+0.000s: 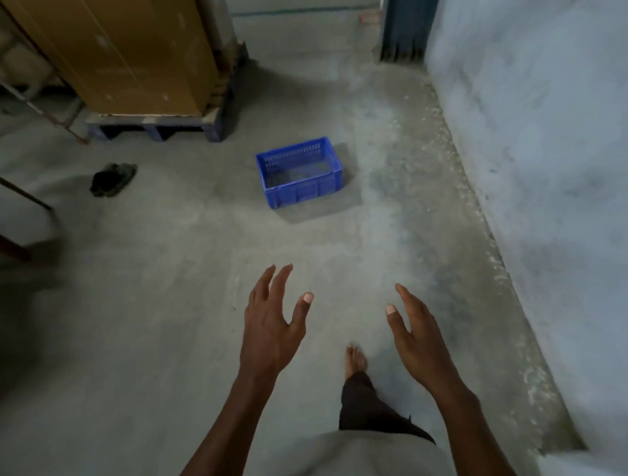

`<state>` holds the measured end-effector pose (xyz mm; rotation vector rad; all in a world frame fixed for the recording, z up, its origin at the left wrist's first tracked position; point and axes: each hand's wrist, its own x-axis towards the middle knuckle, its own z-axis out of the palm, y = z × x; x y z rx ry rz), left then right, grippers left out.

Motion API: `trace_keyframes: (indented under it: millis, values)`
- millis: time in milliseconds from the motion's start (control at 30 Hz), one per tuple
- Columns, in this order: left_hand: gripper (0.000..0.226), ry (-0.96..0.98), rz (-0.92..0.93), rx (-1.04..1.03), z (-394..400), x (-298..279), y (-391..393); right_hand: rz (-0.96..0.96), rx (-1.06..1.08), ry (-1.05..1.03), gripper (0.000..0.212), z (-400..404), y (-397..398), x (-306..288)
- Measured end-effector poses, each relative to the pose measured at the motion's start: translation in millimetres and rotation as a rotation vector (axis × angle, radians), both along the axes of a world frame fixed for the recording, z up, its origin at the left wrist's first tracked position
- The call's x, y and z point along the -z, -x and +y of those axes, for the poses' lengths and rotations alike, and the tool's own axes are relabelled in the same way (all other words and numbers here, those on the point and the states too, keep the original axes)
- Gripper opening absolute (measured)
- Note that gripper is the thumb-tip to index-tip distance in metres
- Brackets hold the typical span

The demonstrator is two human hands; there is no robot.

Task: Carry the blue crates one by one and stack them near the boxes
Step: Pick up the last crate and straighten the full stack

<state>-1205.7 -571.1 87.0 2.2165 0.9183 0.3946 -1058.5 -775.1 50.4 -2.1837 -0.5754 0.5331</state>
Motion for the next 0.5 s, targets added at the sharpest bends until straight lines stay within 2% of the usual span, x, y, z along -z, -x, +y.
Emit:
trace_keyframes:
  millis: [133,233,333,500]
  values:
    - [0.063,0.035,0.021,-0.065,49,-1,-81,-0.004,-0.083,0.044,0.064,73,-116,-11]
    - [0.063,0.021,0.042,-0.138,106,-1,-136,-0.093,-0.154,0.078,0.070,138,-202,-20]
    - [0.063,0.003,0.041,-0.240,163,3,-179,-0.169,-0.203,0.125,0.063,203,-273,-22]
    - [0.062,-0.054,0.027,-0.306,270,24,-267,-0.305,-0.203,0.174,0.064,320,-372,-11]
